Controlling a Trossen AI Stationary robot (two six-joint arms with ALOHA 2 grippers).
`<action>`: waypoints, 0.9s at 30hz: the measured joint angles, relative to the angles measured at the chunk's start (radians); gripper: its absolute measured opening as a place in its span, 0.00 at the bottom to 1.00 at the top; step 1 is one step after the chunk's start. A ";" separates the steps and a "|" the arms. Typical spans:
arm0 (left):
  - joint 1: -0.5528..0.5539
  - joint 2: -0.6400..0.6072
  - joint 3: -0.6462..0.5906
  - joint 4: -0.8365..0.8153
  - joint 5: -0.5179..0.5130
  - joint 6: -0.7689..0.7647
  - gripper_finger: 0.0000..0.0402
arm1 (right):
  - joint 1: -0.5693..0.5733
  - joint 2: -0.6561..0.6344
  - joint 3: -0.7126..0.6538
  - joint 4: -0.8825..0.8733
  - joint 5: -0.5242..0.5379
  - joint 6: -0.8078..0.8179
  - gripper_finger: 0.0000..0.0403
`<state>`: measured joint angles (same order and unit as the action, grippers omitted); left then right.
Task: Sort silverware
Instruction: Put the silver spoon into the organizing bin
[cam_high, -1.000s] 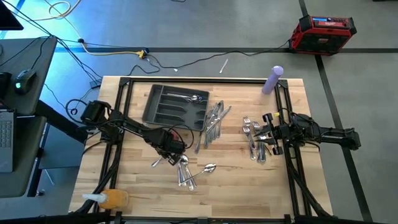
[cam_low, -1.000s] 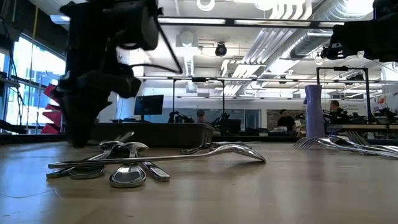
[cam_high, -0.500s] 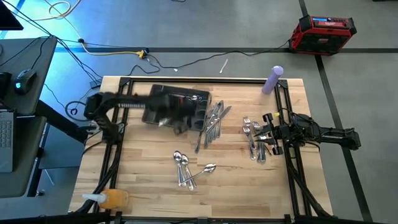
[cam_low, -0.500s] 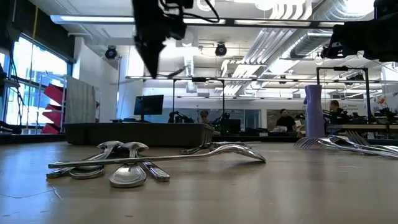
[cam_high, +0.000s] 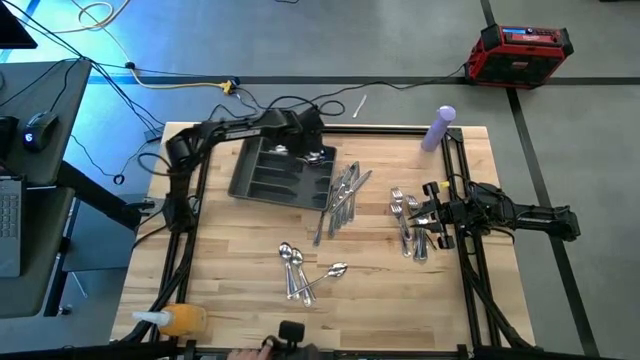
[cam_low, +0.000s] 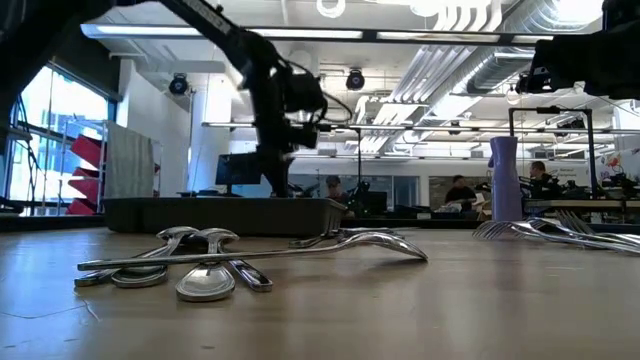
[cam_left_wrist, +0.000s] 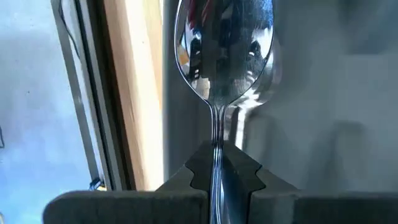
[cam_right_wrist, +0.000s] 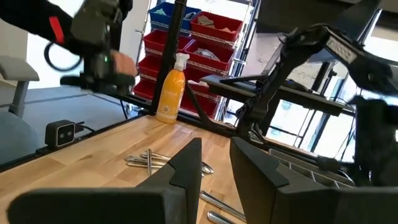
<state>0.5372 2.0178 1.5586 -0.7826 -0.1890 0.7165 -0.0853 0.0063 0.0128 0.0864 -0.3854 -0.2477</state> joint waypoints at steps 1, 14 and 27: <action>0.006 0.017 0.000 0.016 -0.004 0.009 0.00 | 0.000 0.000 0.000 0.000 0.000 -0.001 0.18; 0.020 0.089 0.000 0.017 -0.016 -0.012 0.09 | 0.000 0.000 0.000 -0.037 0.108 0.011 0.18; -0.078 -0.167 0.002 -0.187 -0.079 -0.738 0.30 | 0.000 0.000 0.000 -0.038 0.107 0.011 0.18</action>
<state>0.4596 1.8512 1.5604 -0.9700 -0.2684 -0.0211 -0.0849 0.0059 0.0128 0.0486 -0.2783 -0.2363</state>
